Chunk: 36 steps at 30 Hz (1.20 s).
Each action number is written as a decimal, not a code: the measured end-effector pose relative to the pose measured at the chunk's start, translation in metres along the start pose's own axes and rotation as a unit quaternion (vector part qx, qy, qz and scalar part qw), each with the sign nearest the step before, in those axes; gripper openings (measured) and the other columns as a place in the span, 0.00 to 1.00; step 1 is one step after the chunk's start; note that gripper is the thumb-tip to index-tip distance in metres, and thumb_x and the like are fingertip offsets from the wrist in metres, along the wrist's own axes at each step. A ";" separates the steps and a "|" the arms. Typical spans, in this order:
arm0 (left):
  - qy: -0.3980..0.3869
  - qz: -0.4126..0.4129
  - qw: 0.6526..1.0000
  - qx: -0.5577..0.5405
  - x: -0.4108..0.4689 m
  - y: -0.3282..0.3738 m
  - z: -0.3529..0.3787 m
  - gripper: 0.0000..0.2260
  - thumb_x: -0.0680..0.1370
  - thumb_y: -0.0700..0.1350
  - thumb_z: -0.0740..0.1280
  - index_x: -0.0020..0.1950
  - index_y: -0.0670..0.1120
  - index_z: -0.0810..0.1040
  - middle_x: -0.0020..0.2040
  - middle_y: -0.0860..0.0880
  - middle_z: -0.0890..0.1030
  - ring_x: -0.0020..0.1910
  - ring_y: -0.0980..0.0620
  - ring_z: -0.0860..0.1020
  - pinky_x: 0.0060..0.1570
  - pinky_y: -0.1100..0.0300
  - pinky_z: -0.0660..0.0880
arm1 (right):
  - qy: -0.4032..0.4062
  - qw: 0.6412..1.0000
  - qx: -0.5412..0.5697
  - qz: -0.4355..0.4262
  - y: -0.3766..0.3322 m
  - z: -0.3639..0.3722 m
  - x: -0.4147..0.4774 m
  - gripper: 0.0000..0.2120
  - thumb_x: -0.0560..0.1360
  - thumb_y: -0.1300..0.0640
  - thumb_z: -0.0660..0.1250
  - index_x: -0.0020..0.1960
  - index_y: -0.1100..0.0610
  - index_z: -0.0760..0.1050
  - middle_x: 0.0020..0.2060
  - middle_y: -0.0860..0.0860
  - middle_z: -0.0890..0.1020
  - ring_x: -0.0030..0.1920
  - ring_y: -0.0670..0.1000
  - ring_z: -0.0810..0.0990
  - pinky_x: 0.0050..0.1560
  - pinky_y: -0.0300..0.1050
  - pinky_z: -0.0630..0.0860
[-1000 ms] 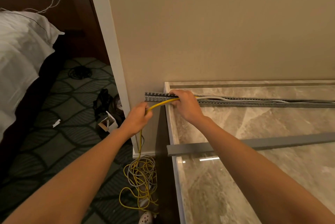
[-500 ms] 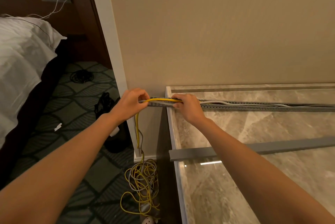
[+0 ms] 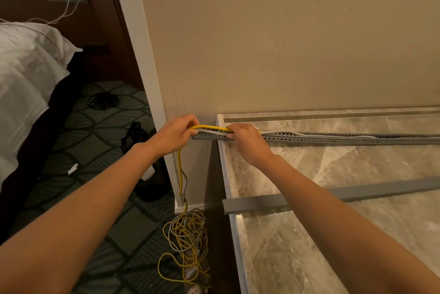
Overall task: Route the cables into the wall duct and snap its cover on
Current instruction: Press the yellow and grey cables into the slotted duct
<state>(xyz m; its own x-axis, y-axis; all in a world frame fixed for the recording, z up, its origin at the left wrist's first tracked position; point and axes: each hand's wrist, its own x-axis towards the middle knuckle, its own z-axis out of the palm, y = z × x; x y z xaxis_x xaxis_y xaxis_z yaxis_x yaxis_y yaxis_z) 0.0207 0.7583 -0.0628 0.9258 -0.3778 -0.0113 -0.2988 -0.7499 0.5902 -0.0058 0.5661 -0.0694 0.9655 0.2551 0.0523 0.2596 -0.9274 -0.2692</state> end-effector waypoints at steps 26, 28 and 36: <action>0.016 -0.007 0.998 0.056 0.000 0.018 0.000 0.05 0.76 0.43 0.68 0.47 0.42 0.75 0.42 0.48 0.74 0.42 0.50 0.72 0.43 0.54 0.73 | -0.016 0.948 0.263 0.179 0.005 -0.018 0.008 0.07 0.73 0.70 0.64 0.42 0.59 0.71 0.44 0.55 0.75 0.47 0.55 0.75 0.46 0.45 0.73; 0.008 0.007 0.996 0.091 0.000 0.021 -0.002 0.05 0.76 0.43 0.68 0.44 0.44 0.73 0.42 0.48 0.73 0.42 0.50 0.71 0.42 0.55 0.70 | -0.038 0.947 0.256 0.187 0.005 -0.023 0.011 0.07 0.73 0.69 0.65 0.43 0.59 0.71 0.44 0.54 0.74 0.46 0.51 0.72 0.38 0.40 0.70; -0.015 -0.016 0.985 0.169 0.006 0.030 -0.005 0.06 0.75 0.39 0.66 0.40 0.46 0.70 0.43 0.47 0.74 0.43 0.48 0.72 0.39 0.57 0.67 | -0.127 0.939 0.286 0.141 0.023 -0.036 0.013 0.09 0.72 0.72 0.63 0.46 0.61 0.75 0.44 0.56 0.77 0.47 0.53 0.75 0.45 0.44 0.73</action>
<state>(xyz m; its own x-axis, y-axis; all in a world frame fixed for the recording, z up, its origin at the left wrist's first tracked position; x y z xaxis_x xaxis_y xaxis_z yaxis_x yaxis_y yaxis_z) 0.0188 0.7362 -0.0416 0.9299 -0.3640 -0.0528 -0.3351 -0.8976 0.2865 0.0138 0.5388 -0.0403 0.9395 0.1464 -0.3097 -0.1284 -0.6877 -0.7146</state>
